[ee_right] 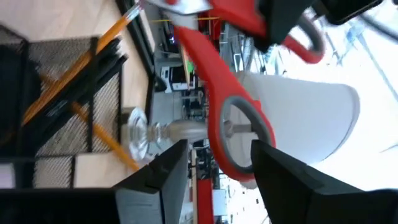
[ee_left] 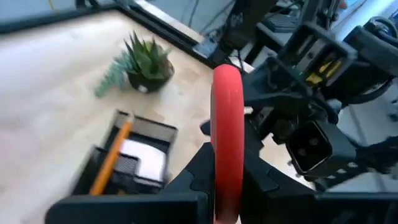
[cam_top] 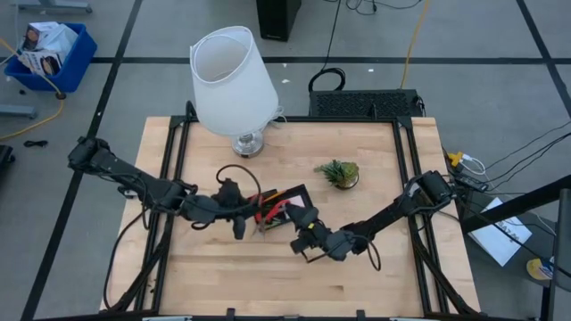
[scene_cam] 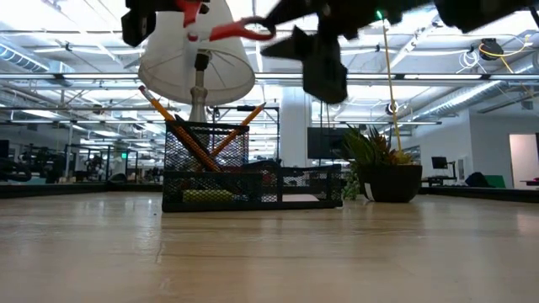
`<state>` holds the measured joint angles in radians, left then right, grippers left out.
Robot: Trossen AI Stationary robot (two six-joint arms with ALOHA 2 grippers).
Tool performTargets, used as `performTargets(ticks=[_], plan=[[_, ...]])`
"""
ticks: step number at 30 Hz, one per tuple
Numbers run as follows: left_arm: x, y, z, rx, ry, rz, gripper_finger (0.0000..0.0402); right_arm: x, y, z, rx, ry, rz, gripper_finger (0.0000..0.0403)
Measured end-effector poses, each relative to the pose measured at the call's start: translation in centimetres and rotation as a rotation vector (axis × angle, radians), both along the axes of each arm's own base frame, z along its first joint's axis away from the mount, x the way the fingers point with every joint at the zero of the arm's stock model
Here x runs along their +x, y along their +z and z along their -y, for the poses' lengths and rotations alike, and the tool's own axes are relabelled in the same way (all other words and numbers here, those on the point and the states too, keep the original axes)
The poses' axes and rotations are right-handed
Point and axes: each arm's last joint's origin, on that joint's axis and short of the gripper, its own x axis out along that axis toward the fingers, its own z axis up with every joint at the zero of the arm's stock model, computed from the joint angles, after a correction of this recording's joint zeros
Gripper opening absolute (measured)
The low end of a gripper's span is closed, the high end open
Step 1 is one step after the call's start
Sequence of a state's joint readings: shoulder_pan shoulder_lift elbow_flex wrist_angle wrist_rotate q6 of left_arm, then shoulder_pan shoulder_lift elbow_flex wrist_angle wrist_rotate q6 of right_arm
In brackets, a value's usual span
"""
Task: Pick and place office supplies into organizer
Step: Put the orange scissor into the black desk organizer
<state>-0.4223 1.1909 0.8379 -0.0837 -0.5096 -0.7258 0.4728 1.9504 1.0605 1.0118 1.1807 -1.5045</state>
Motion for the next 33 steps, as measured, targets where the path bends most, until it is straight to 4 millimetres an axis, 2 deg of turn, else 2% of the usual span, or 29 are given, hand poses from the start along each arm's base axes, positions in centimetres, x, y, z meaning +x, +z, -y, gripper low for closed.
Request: performTargets(ticks=[4, 12, 15, 19, 24, 28, 33], plan=[[0.2, 0.0, -0.5, 0.062, 0.008, -0.011, 0.0038, -0.7, -0.8, 0.6, -0.013, -0.003, 0.002, 0.0161], [0.5, -0.3, -1.4, 0.009, -0.036, -0.047, 0.0039, 0.3, 1.2, 1.7, -0.180, 0.159, 0.046, 0.0131], [0.6, -0.2, -1.6, 0.012, -0.030, -0.036, 0.0048, 1.0, 2.1, 2.3, -0.165, 0.177, 0.101, 0.0123], [0.6, -0.2, -1.5, 0.017, -0.056, -0.037, 0.0040, 2.2, 3.1, 3.1, -0.095, 0.279, 0.195, 0.0121], [0.6, -0.2, -1.5, 0.014, -0.057, -0.035, 0.0037, 3.2, 3.4, 3.7, -0.008, 0.373, 0.234, 0.0119], [0.6, -0.2, -1.5, 0.025, -0.057, -0.038, 0.0047, 3.2, 3.8, 3.7, -0.031, 0.413, 0.268, 0.0117], [0.6, -0.2, -1.6, 0.060, -0.046, -0.043, 0.0035, 2.6, 5.1, 2.8, -0.034, 0.510, 0.404, 0.0127]])
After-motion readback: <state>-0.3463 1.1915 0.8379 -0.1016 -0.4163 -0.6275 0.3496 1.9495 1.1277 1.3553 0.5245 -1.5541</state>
